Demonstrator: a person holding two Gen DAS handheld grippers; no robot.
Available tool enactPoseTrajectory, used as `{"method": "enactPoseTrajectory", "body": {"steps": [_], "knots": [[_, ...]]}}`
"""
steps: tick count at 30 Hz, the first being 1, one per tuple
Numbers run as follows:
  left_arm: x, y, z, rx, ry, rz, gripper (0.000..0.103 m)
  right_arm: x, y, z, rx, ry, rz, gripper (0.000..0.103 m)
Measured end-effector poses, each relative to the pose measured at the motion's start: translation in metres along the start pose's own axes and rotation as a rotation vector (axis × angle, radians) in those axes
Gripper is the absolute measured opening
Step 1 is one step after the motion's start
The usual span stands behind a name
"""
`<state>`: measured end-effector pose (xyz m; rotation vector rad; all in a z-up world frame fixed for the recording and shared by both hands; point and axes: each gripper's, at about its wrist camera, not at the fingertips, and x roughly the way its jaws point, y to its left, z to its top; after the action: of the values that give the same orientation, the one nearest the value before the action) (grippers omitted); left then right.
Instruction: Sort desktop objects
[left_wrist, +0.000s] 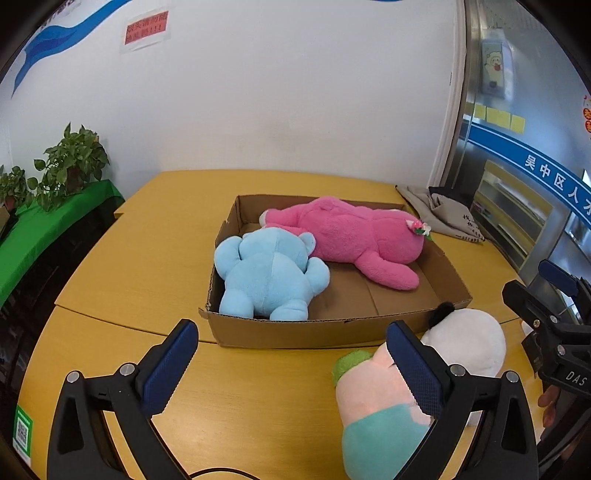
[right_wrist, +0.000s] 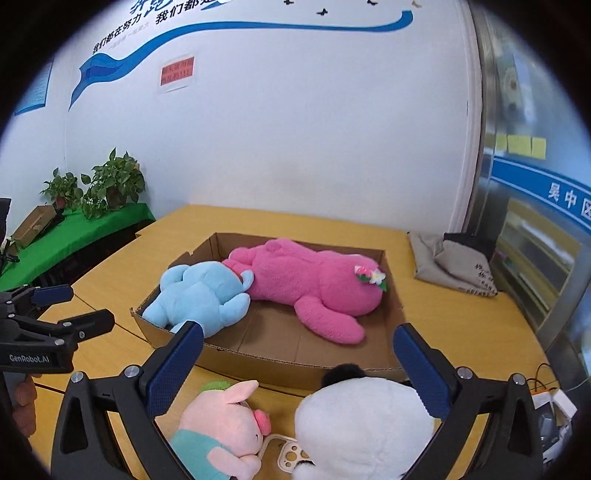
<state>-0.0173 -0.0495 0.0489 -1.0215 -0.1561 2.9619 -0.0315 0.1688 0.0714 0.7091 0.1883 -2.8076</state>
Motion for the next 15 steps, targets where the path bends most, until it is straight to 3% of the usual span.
{"method": "enactPoseTrajectory", "body": {"steps": [15], "knots": [[-0.011, -0.019, -0.018, 0.027, 0.020, -0.008, 0.103, -0.011, 0.006, -0.016, -0.020, 0.038, -0.028, 0.103]]}}
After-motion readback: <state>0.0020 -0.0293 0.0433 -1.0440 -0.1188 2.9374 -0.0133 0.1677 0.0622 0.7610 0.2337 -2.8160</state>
